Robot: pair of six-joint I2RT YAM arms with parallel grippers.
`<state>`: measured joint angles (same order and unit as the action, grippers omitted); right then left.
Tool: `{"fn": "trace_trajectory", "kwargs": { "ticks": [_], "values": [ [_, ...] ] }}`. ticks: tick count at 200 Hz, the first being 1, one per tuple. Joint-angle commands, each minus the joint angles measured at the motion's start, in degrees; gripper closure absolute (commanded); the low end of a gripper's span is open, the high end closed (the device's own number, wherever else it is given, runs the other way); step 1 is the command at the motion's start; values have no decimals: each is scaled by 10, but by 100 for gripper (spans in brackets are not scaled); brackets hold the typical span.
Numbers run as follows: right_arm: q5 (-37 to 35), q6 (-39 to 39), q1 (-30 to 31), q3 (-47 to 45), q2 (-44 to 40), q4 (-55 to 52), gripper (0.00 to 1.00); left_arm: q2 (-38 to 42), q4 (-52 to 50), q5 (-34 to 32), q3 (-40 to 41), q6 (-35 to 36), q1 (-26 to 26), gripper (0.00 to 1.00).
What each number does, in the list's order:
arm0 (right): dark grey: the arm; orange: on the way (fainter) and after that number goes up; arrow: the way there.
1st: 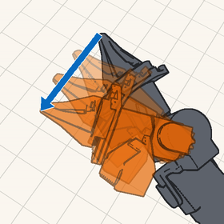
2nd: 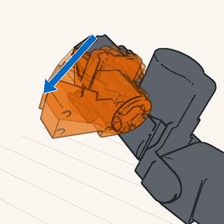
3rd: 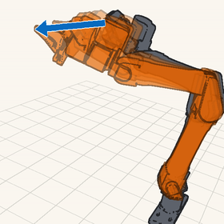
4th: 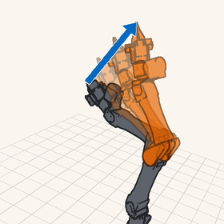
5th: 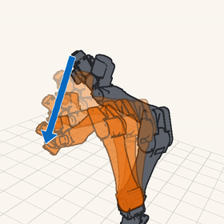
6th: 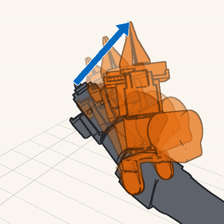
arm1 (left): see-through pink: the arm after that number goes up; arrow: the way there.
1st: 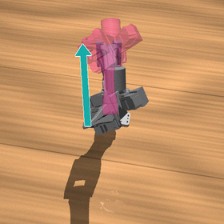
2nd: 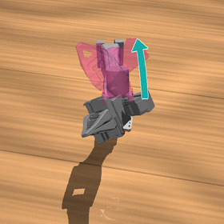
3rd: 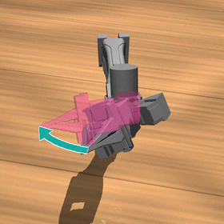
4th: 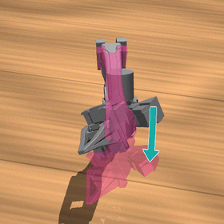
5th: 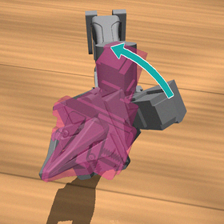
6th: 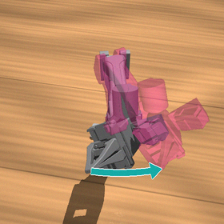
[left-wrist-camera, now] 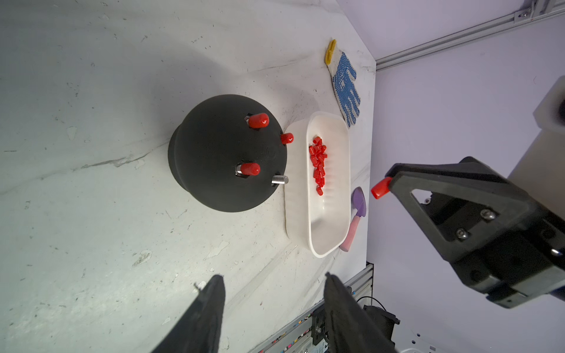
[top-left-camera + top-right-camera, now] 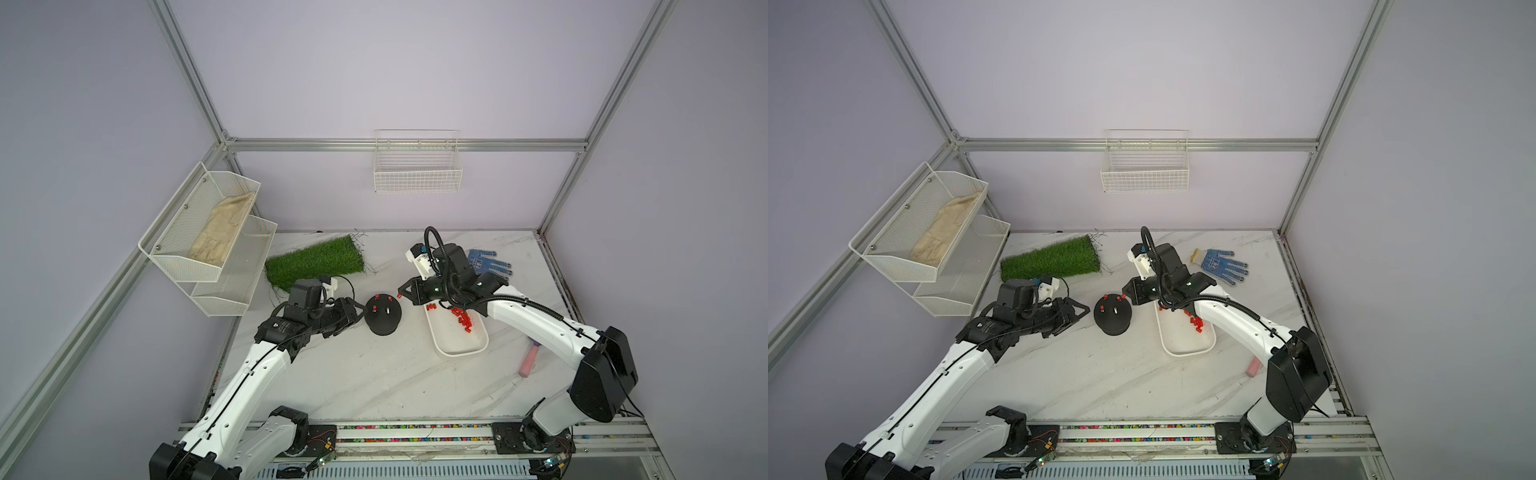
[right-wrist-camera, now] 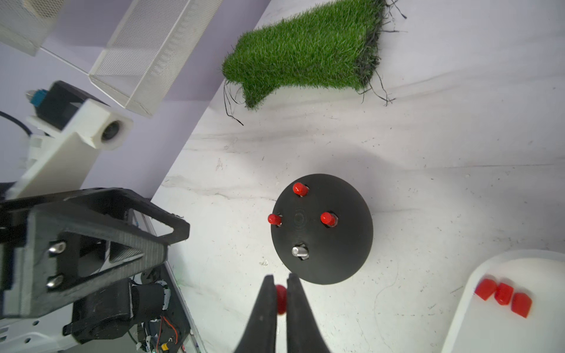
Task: Cover the protruding screws with screw protection sleeves
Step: Attach the screw protection sleeve to the screw.
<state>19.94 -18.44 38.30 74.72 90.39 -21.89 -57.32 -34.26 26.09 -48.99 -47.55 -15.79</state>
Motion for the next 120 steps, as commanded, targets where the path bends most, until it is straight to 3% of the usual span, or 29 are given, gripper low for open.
{"fn": "trace_trajectory", "kwargs": {
  "ticks": [1,120],
  "values": [
    [-58,21,18,20,12,-7,88,-4,2,-3,0,-10,3,45],
    [-181,52,93,35,65,5,88,-42,-2,17,12,-8,2,42]
  ]
}}
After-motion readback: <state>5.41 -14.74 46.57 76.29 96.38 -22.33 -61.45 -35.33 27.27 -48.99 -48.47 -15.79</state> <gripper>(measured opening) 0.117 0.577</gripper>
